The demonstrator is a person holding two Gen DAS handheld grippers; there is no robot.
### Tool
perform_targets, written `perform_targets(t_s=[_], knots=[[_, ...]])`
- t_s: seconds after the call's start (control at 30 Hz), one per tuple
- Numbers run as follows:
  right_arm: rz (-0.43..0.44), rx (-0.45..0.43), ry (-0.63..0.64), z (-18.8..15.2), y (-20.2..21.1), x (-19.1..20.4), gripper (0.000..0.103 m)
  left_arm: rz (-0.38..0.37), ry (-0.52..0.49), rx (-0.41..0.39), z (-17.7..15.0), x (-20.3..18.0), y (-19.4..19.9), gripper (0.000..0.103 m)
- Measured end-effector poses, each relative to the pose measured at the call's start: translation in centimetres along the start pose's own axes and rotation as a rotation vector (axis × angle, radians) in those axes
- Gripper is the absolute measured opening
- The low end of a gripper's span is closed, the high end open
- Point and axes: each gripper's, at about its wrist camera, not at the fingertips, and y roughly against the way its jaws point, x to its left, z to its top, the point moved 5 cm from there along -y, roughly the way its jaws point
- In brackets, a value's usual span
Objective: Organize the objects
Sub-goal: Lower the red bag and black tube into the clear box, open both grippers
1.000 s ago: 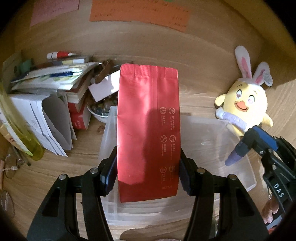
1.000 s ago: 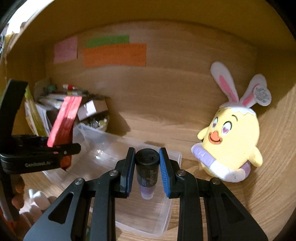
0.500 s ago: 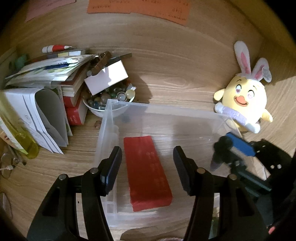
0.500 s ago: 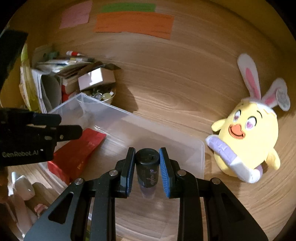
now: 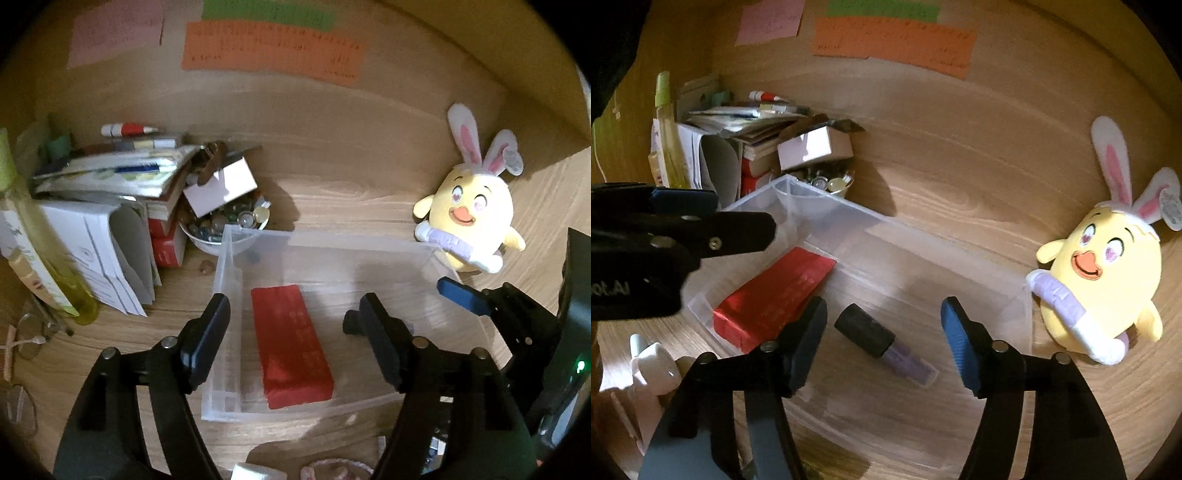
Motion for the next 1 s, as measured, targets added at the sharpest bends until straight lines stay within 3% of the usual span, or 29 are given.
perform_targets(t_s=[0.27, 0.67, 1.0], knots=[[0.001, -0.036, -0.056, -0.1, 3.2, -1.7, 0.081, 0.041, -0.064, -0.065, -0.7, -0.8, 3.9, 0.095], [0.031, -0.043, -0.148, -3.3, 7.3, -3.6, 0.084, 0.064, -0.095, -0.032, -4.0, -0.7, 6.3, 0.097], [0.044, -0.003, -0.209, -7.1, 8.9, -4.4, 0.084, 0.098, -0.076, 0.067, -8.1, 1.2, 4.9, 0.097]])
